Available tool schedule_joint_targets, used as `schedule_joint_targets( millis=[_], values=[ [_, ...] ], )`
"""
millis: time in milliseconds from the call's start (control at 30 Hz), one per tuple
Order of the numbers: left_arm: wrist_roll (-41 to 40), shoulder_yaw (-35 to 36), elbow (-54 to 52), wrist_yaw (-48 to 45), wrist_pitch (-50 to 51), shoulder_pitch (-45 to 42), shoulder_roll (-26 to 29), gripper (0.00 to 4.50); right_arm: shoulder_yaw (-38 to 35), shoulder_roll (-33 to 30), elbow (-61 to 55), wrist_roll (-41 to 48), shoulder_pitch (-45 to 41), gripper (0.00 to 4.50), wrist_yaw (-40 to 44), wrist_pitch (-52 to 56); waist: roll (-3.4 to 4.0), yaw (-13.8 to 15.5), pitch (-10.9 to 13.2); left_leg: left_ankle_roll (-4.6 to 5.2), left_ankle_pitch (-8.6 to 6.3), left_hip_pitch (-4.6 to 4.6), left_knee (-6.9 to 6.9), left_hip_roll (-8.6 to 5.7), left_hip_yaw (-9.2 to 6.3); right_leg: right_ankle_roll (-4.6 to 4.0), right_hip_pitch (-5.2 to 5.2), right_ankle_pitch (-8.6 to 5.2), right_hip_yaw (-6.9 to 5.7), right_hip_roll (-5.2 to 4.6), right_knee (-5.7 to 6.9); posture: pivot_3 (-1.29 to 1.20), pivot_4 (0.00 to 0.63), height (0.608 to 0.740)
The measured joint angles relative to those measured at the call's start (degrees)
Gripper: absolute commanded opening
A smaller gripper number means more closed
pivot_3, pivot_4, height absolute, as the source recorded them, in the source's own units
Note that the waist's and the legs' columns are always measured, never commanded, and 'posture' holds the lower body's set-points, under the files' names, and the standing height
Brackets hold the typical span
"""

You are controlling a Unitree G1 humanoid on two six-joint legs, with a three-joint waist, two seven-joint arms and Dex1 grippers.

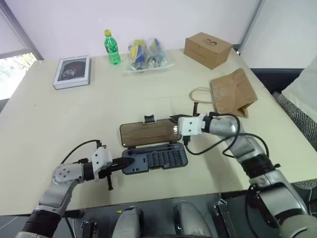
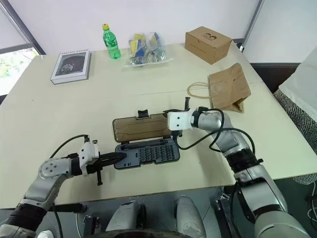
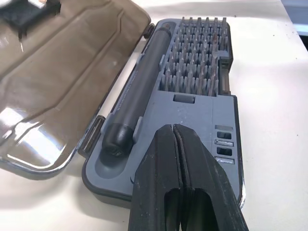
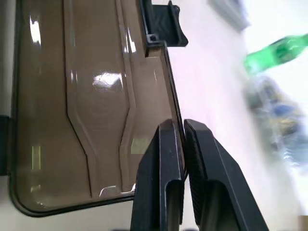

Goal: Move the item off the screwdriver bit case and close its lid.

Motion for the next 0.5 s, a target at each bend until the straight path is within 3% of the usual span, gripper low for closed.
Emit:
schedule_joint_targets(
  millis=[500],
  values=[
    [0.0,0.0,-0.1,-0.2,-1.3,0.0,0.0,0.00,-1.5,-6.7,-17.3,1.6,5.7,0.07,2.7,6.8,-0.33,0.2,0.3,0.01,0.00,-0.12,0.03,-0.02,0.04,0.14,-0.02,-0.08,-0.08,0.08,-0.16,0.00,0.150,0.740]
  ],
)
